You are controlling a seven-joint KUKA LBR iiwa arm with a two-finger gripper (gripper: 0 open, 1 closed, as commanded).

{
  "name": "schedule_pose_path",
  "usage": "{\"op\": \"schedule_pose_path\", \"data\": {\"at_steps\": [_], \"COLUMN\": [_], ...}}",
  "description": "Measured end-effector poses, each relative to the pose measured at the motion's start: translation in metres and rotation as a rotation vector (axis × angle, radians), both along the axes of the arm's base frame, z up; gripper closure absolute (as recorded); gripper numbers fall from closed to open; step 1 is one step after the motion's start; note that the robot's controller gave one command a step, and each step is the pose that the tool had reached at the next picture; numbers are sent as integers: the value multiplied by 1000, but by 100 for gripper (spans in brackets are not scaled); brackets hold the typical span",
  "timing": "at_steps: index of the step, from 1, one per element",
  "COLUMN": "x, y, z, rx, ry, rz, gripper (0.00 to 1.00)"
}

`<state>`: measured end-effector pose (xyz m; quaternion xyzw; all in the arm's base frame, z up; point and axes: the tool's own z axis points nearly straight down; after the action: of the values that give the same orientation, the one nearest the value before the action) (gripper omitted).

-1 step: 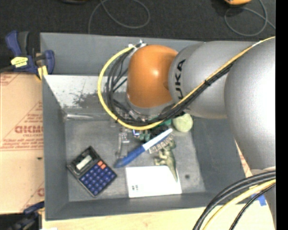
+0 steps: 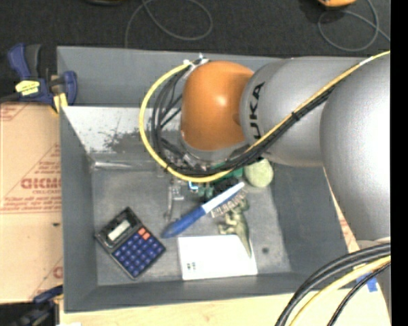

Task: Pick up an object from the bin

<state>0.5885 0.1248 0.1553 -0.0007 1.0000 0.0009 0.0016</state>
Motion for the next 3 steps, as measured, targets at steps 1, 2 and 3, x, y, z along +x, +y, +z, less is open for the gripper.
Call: {"op": "schedule_pose_path", "data": {"at_steps": [1, 2, 3], "x": [-38, -39, -106], "y": [50, 68, 36], "z": [-58, -56, -54], "rx": [-1, -3, -1], "ry": [-3, 3, 6], "rz": [108, 330, 441], "gripper": [0, 0, 0]}}
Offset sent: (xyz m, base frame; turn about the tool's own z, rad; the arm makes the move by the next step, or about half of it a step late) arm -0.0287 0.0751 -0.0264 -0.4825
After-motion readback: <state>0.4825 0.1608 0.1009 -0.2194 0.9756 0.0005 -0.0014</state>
